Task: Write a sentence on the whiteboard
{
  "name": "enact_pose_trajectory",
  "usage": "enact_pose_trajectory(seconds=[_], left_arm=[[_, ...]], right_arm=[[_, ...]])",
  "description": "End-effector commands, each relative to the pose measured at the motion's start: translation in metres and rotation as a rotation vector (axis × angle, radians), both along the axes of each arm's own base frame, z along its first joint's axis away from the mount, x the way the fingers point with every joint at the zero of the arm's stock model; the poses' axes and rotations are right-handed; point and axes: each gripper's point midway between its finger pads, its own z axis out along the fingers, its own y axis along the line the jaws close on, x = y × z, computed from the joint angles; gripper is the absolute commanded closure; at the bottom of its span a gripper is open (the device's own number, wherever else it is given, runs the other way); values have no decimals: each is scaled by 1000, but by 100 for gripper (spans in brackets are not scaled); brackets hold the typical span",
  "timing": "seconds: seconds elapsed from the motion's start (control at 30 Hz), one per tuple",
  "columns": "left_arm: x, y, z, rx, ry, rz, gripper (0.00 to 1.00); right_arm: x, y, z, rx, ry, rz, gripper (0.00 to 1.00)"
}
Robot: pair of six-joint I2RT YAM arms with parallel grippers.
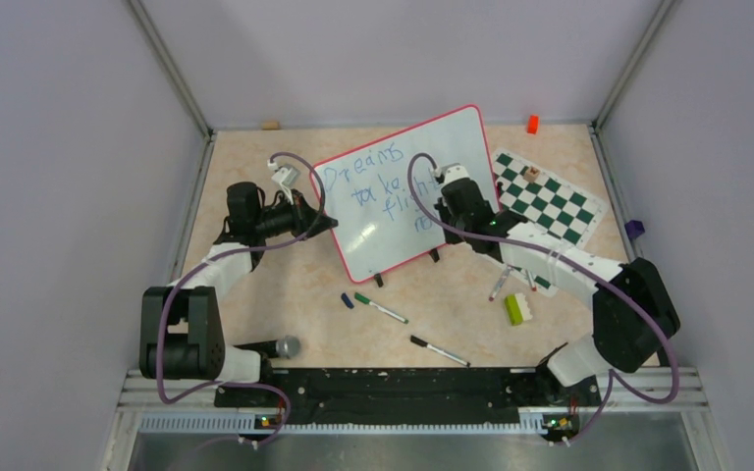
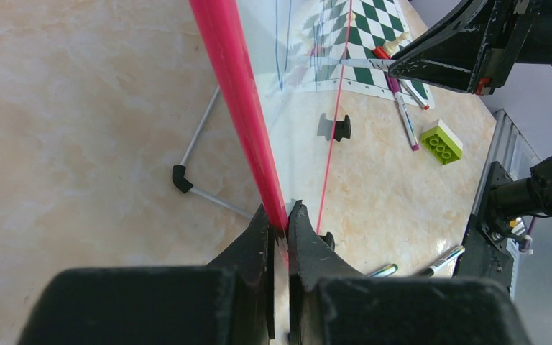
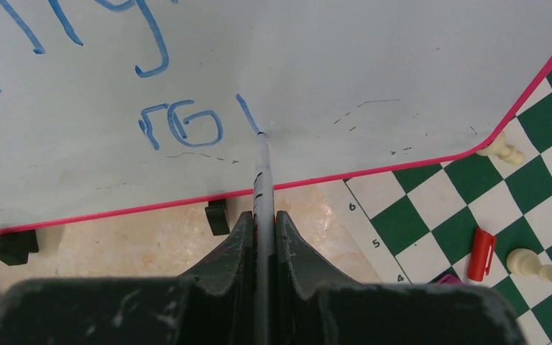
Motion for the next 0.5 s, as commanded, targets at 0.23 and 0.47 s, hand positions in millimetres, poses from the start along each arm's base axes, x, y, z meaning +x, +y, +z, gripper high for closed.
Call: enact_pose_trajectory(seconds=[0.23, 0.47], left_arm=[[8, 6, -16, 115, -107, -5, 100], [8, 6, -17, 115, -105, -6, 100]], right_arm=[[34, 1, 26, 51, -79, -61, 100], [40, 2, 39, 64, -102, -64, 100]])
